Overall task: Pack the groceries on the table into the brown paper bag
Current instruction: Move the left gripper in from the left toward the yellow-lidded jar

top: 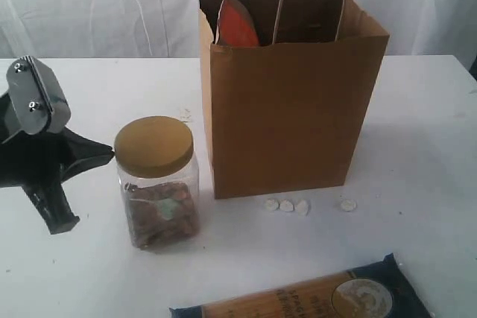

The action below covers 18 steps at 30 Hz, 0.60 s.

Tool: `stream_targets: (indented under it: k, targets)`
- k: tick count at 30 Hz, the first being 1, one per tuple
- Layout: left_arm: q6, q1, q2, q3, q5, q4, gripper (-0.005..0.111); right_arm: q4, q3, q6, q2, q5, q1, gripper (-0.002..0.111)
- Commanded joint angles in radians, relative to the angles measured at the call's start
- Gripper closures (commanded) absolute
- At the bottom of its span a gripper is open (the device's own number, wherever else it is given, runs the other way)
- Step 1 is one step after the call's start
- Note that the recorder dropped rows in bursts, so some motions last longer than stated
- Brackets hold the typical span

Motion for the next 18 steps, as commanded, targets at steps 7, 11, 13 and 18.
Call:
stream_targets:
  k: [7, 11, 13, 18]
  targets:
    - [-0.015, 0.051, 0.004, 0.071, 0.233, 0.025, 0.107, -0.009, 0.001, 0.004, -0.006, -0.011, -0.001, 0.108]
    - [0.136, 0.051, 0.023, 0.076, 0.042, 0.025, 0.107, -0.009, 0.001, 0.004, -0.006, -0.011, -0.001, 0.108]
    - [0.227, 0.051, 0.033, 0.076, 0.025, 0.025, 0.107, -0.009, 0.001, 0.004, -0.006, -0.011, -0.001, 0.108]
    - [0.147, 0.051, 0.063, 0.076, 0.041, 0.025, 0.079, -0.009, 0.001, 0.004, -0.006, -0.011, -0.001, 0.108]
